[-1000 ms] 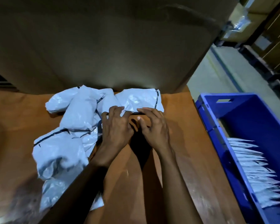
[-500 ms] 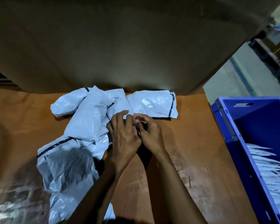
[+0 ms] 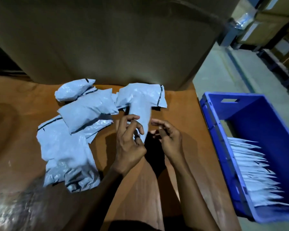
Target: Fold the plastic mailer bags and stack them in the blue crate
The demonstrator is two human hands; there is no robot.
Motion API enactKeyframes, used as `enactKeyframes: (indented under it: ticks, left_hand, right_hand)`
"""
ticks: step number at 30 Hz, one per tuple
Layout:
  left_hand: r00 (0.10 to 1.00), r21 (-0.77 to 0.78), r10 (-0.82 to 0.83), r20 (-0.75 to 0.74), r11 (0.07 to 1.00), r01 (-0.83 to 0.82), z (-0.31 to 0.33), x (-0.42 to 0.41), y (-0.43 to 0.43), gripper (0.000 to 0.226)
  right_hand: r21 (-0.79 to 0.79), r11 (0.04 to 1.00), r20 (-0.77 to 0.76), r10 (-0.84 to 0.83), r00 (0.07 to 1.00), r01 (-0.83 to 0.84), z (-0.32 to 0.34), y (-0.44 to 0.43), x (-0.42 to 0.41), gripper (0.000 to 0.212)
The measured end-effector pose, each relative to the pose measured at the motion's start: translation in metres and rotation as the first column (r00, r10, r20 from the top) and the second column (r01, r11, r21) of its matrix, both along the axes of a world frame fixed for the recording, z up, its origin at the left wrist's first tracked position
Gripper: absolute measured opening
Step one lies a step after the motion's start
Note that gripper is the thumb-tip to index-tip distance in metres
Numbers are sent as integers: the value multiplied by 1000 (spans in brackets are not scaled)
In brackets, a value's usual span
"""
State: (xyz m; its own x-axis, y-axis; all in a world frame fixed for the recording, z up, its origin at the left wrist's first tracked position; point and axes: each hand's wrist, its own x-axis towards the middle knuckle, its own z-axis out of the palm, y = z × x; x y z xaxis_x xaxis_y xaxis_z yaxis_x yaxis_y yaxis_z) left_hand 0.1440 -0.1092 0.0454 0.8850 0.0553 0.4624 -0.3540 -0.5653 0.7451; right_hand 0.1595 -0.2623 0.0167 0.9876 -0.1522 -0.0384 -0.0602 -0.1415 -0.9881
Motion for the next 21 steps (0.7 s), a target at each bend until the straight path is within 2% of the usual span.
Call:
enactKeyframes:
  ticks: [4,8,11,13,15,18,21]
  left_hand:
    - [995,51,-88,-42,995,90,-32,-12,-16,41]
    - [997,46,-29,-74,998,33,-50,-8,-15,44]
    - [999,15,-8,-51,1000,9,-57,-8,-10,39]
    - [996,77,32,-87,997,-26,-61,-9,-9,31]
    - [985,217,63,-161,976,-27,-66,-14,-10,48]
    - [984,346,8,-178,936,55,-73,-19,-10,63]
    - [981,292,-87,-173,947,136,-77,-17,2,65]
  right_hand:
    - [59,997,-52,-50,997,53,-8,-31,-21,36]
    - [-5,1000,-116,-4,993,4,-16,-44,-37,32]
    - [-46,997,-75,61,995,-65,-15,-49,-42,28]
    - [-144,984,-27,106,994,-109,-15,-52,-36,26]
    - [-248,959,21,146,989,-136,-16,-53,-23,25]
    - [-506,852,181,259,949,-136,-20,-52,6,26]
    - [-787,612,200,377,904,-81,-33,-50,21,27]
